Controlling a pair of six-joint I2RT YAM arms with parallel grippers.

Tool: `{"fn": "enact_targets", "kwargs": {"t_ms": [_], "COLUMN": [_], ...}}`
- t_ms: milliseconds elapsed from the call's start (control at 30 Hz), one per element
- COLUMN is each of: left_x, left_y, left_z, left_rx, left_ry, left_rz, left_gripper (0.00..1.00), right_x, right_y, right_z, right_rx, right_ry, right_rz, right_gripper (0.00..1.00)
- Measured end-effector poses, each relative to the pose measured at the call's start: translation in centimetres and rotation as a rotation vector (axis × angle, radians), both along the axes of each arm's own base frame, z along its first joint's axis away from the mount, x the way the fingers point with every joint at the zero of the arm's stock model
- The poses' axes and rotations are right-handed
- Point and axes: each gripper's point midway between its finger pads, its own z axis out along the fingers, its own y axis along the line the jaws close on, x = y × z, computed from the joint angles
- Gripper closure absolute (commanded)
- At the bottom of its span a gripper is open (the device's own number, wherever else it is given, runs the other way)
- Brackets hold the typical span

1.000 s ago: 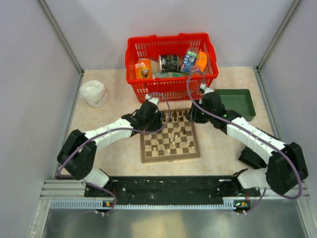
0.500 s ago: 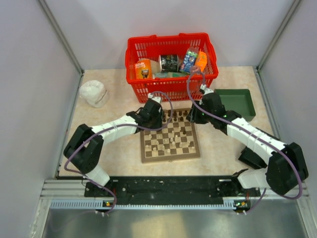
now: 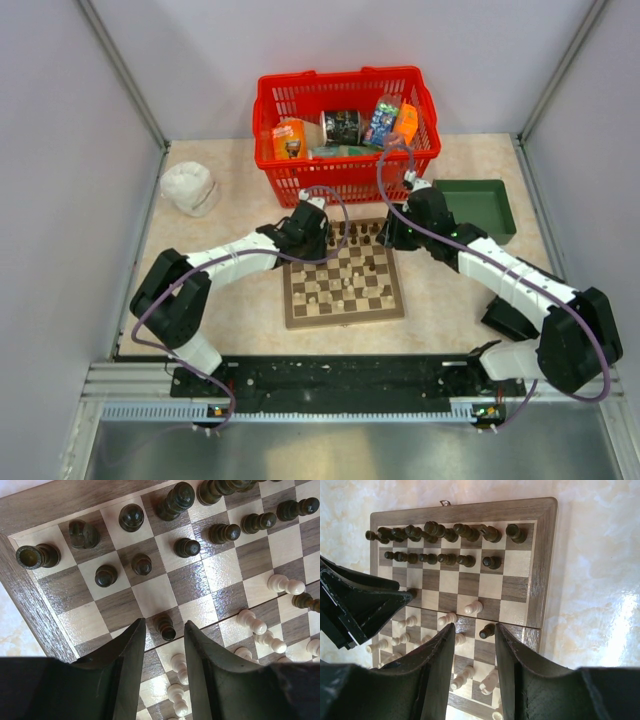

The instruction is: Set up the chess pieces on the board

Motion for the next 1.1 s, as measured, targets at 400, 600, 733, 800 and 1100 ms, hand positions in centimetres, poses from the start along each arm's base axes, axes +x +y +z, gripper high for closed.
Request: {"fn": "enact_targets", "kwargs": {"t_ms": [400,600,733,800,1100], "left_x": [0.0,0.2,0.3,0.3,0.9], "left_y": [-0.1,-0.1,0.3,0.8,3.2], "left_z": [-0.3,0.0,-0.1,-0.2,1.0], "left_rx": [0.007,0.009,0.027,0.052,0.146], "left_ry": [0.008,0.003,-0.003,-0.004,-0.050], "left_rz": [-0.004,-0.008,0.005,0.018,0.081], "left_gripper": [0.77,0.86,0.86,0.87,0.86], "right_x": [0.0,0.0,0.0,0.0,0.0], "right_y": [0.0,0.0,0.0,0.0,0.0], "right_z": [0.0,0.0,-0.1,-0.1,-0.1], "right_rx": [0.000,0.000,-0.001,-0.001,-0.001], "right_ry": [0.000,0.000,0.002,0.002,0.002], "right_rz": [0.000,0.000,0.000,0.000,-0.001], "right_gripper": [0.62,0.62,0.62,0.62,0.62]}}
